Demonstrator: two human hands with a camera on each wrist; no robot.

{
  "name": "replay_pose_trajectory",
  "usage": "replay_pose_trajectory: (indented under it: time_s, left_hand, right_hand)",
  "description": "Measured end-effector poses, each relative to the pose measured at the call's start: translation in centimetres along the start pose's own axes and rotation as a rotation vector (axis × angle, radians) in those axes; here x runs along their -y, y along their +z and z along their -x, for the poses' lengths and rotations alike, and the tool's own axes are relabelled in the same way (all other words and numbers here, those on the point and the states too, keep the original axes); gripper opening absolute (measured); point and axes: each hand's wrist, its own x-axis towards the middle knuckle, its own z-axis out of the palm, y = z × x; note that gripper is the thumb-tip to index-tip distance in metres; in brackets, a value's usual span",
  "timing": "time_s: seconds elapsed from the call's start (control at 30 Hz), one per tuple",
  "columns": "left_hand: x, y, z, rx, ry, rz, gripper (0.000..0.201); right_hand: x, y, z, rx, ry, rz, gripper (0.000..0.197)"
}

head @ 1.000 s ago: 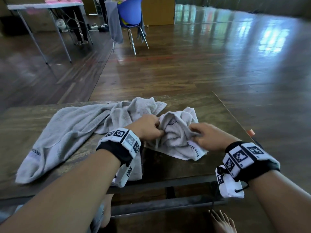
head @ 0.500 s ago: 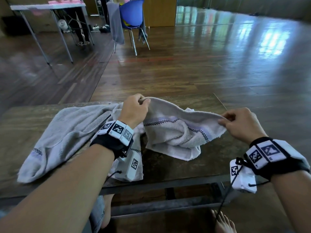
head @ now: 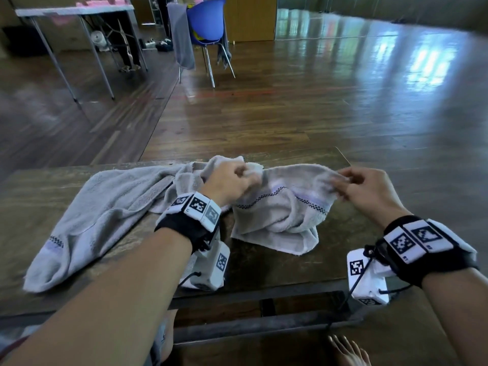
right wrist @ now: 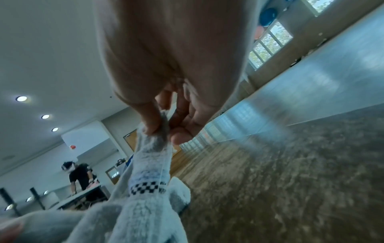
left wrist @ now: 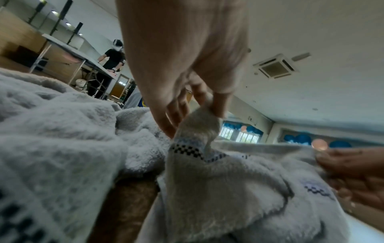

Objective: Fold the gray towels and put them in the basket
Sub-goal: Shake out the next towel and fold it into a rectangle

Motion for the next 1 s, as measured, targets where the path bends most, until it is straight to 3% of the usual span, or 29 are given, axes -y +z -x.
replay_pose_trajectory:
  time_s: [0.1, 0.17, 0.3, 0.4, 0.47, 0.53, 0.63, 0.67, 0.73, 0.83, 0.9, 1.0]
  left_hand:
    - [-0.1, 1.5, 0.7, 0.396, 0.039, -0.174, 0.021]
    - [-0.3, 2.3, 0.9, 0.56, 0.053, -0.224, 0.018]
    - [-1.3, 3.0, 0.4, 0.79, 0.062, -0.22, 0.01]
    - [-1.7, 3.5, -0.1, 0.936, -0.019, -0.262, 0.014]
    - [-2.4, 3.1, -1.5, 0.935, -0.019, -0.263, 0.014]
    - [-3.6, 2.1, -3.8, 0.699, 0.124, -0.339, 0.011]
    - [-5.3, -0.4, -7.3, -0.029, 0.395, -0.404, 0.017]
    - [-5.6, -1.3, -8.1, -0.267, 0.432, -0.406, 0.017]
    - [-5.7, -3.0, -9.0, -0.553, 0.374, -0.269, 0.016]
    - [-4.9, -4.1, -9.4, -0.687, 0.195, 0.082, 0.011]
    - [-4.2, -4.0, -9.3, -0.628, 0.066, 0.332, 0.001]
    - [-3.3, -3.0, -8.9, -0.514, -0.078, 0.605, 0.006]
  right_hand:
    - [0.4, 1.3, 1.3, 0.365, -0.035, 0.052, 0.011]
    - [0.4, 2.3, 1.9, 0.585, -0.034, 0.101, 0.011]
    - [1.0, 3.1, 1.7, 0.741, -0.045, 0.221, 0.01]
    - [2.4, 2.8, 0.9, 0.988, -0.007, 0.443, 0.013]
    - [3.5, 2.2, -0.9, 1.062, -0.042, 0.515, 0.008]
    - [4.5, 1.5, -3.6, 0.868, -0.175, 0.532, 0.008]
    - [5.7, 1.0, -7.4, 0.156, -0.397, 0.182, 0.008]
    - [6.2, 0.5, -8.4, -0.085, -0.466, 0.1, 0.007]
    - [6.4, -0.9, -10.1, -0.396, -0.492, 0.1, 0.008]
    - [5.3, -2.9, -11.7, -0.537, -0.325, -0.005, 0.009]
    - [4.2, -3.4, -12.1, -0.533, -0.237, -0.148, 0.02]
    - [2.9, -3.4, -12.7, -0.475, -0.158, -0.258, 0.026]
